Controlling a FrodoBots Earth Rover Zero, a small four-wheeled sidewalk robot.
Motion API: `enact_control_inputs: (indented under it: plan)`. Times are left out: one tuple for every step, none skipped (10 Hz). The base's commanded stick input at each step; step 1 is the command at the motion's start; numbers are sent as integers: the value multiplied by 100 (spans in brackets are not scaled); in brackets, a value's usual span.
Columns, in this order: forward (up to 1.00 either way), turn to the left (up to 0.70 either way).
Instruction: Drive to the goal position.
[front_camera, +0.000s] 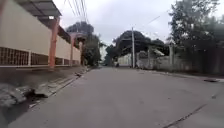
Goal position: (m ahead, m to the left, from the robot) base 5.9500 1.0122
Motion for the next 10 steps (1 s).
enact_control_inputs:
  plan:
    - [70,0]
    - [70,0]
    - [70,0]
    - [70,-17]
    - [70,-35]
    - [70,-29]
    - [70,-11]
    - [70,0]
    - [70,0]
    - [70,0]
